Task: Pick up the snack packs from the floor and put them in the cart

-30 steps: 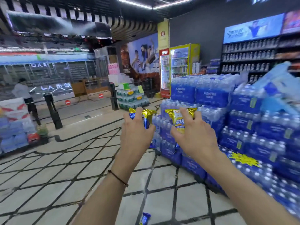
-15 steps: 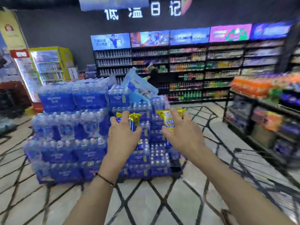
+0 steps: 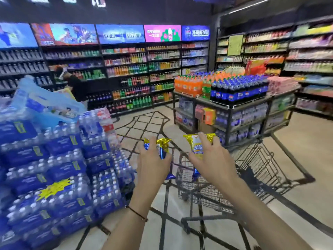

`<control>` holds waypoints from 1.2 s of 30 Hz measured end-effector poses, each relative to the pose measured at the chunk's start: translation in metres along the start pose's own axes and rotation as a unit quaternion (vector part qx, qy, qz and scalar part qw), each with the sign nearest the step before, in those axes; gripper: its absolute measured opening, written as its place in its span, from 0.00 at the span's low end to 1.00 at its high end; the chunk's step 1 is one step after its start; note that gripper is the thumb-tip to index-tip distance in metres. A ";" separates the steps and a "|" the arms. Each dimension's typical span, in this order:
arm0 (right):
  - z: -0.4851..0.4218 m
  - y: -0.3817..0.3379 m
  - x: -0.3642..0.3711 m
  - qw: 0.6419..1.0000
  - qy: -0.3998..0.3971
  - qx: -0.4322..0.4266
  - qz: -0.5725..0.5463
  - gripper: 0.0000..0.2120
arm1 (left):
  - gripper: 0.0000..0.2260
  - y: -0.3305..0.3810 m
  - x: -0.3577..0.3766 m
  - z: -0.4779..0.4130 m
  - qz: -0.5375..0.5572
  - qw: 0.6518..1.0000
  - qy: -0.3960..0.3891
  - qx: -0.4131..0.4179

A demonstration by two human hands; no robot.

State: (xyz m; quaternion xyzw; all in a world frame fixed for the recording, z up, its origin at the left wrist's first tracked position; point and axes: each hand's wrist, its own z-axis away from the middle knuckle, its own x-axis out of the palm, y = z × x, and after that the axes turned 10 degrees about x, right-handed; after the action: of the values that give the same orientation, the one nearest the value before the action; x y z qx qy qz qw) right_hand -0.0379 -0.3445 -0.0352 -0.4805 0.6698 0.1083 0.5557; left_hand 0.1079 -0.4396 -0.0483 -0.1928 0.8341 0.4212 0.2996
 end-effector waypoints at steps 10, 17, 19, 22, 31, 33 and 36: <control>-0.108 0.134 0.047 0.990 -0.021 0.138 0.030 0.29 | 0.28 0.042 0.172 -0.099 0.034 0.994 -0.102 0.033; -0.177 0.190 0.098 0.974 -0.047 0.221 0.027 0.31 | 0.26 0.012 0.279 -0.175 0.105 0.979 -0.174 0.011; -0.199 0.196 0.110 0.969 -0.054 0.241 0.027 0.32 | 0.26 0.008 0.301 -0.193 0.117 0.973 -0.197 0.019; -0.232 0.201 0.128 0.964 -0.052 0.260 0.029 0.32 | 0.24 0.005 0.336 -0.230 0.138 0.960 -0.239 0.039; -0.322 0.256 0.201 0.950 -0.089 0.299 -0.002 0.32 | 0.20 -0.001 0.444 -0.310 0.151 0.945 -0.291 0.018; -0.342 0.273 0.223 0.949 -0.110 0.294 -0.006 0.32 | 0.20 -0.005 0.473 -0.316 0.140 0.945 -0.297 0.004; -0.371 0.307 0.256 0.951 -0.138 0.278 -0.003 0.33 | 0.22 -0.011 0.521 -0.324 0.122 0.942 -0.310 -0.035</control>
State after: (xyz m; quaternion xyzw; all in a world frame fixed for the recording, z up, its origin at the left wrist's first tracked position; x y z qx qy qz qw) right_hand -0.4902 -0.5726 -0.2389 -0.2899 0.5886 -0.0187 0.7544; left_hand -0.3844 -0.7472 -0.2490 0.0404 0.7015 0.5223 0.4831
